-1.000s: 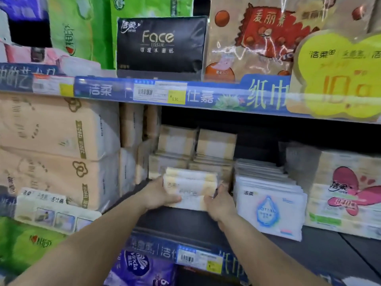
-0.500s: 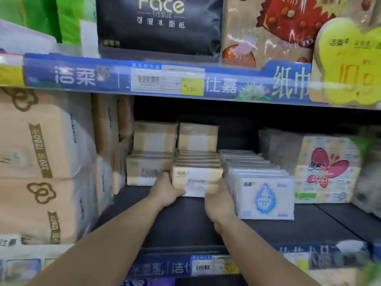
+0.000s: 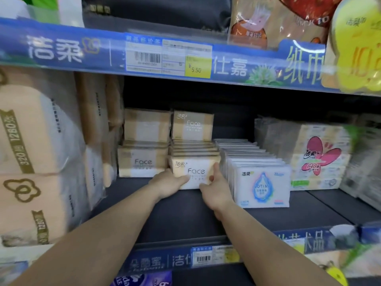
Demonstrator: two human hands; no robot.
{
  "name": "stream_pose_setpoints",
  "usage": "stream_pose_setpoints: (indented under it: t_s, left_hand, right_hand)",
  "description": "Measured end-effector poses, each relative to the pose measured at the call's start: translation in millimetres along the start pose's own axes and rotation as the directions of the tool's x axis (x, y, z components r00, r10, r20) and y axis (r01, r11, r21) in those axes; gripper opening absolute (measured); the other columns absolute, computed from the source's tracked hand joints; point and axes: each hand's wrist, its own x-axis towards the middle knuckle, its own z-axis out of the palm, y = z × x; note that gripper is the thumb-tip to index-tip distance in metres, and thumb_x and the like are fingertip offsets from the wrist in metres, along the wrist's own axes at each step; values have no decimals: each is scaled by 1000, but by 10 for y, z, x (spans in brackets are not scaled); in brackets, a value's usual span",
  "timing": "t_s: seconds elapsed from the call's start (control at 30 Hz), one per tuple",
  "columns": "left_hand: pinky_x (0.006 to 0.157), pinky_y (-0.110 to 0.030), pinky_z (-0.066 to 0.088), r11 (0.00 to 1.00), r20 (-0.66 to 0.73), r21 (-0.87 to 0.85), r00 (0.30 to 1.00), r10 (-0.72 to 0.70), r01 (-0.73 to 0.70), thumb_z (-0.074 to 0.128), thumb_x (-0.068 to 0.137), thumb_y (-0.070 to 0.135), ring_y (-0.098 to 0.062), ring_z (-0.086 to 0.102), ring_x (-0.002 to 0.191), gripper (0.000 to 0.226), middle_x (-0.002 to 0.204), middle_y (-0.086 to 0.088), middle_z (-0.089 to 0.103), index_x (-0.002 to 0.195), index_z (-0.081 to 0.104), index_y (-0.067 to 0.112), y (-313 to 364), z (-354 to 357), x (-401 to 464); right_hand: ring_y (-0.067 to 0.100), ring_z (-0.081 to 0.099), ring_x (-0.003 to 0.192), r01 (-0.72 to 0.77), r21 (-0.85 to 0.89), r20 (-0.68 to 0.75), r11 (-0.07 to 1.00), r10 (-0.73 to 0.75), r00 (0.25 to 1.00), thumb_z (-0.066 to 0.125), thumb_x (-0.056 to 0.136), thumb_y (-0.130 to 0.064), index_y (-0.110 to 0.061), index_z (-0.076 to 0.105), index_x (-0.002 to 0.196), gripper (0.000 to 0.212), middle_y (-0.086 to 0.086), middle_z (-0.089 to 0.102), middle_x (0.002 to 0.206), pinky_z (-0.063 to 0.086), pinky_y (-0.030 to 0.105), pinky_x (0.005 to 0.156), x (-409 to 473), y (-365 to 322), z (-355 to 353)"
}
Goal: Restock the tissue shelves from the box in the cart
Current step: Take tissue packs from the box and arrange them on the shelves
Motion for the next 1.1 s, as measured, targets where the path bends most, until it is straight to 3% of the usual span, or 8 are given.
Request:
stream_pose_setpoints:
  t_s: [0.1,0.23,0.47,0.6,0.7,0.77,0.87,1.1]
  left_hand:
    - [96,-38,48,999,-50,36,999,-10,12,51,45,79,-16,61,108,87,118,12,66,119,59,34,21,33,-7]
    - [97,-35,48,994,-60,-104,997,-38,31,75,60,55,-14,63,103,60,112,8,68,112,63,27,127,-9,-205]
    - [98,-32,45,988,-120,-139,989,-88,71,75,79,31,-21,59,110,52,124,-4,63,124,55,14,232,-9,-557]
    - [103,-32,40,993,-239,68,968,-74,93,65,85,46,-29,47,128,72,145,-10,46,143,39,12,574,238,-1001]
    - [104,-38,41,953,-303,280,953,-27,116,59,82,59,-35,44,129,80,145,-14,42,145,34,16,971,685,-1419]
    - [100,-40,45,936,-253,350,966,49,44,58,83,58,-35,50,123,77,141,-15,45,143,36,16,1305,1138,-1717]
    - [101,-39,43,869,-55,461,972,230,-180,55,86,57,-33,46,127,75,145,-14,42,145,34,14,1887,1986,-2097]
    - [110,-37,33,676,326,463,820,471,-573,54,85,59,-31,34,137,75,152,-9,32,146,31,24,3274,4145,-2838]
  right_hand:
    - [20,44,129,-5,-16,3,1000,5,1000,52,93,-13,-27,2,154,80,7,40,144,38,26,102,-21,3,10]
    - [20,52,115,-6,11,20,1000,6,1000,52,92,-13,-26,16,152,71,1,48,131,41,24,82,-90,13,-56]
    - [16,48,122,21,78,175,997,-34,984,50,97,-15,-18,22,152,62,4,43,145,36,19,92,-539,-57,-421]
    - [10,56,92,97,88,162,991,-110,981,51,96,-10,-17,37,144,51,-1,59,122,42,14,68,-913,58,-968]
    - [18,54,109,107,-8,109,994,-105,988,52,97,-15,-18,33,147,54,7,48,140,46,24,81,-1261,349,-1594]
    - [22,50,124,109,-149,73,983,-99,992,54,96,-21,-18,30,149,58,7,44,146,44,30,97,-1488,645,-2114]
    - [28,53,122,36,-310,11,950,-34,999,54,96,-33,-22,25,151,64,9,46,145,46,35,96,-1849,1128,-3024]
    - [28,37,136,-244,-528,-315,813,79,946,51,96,-38,-29,27,150,60,6,35,152,41,40,105,-2695,2194,-5029]
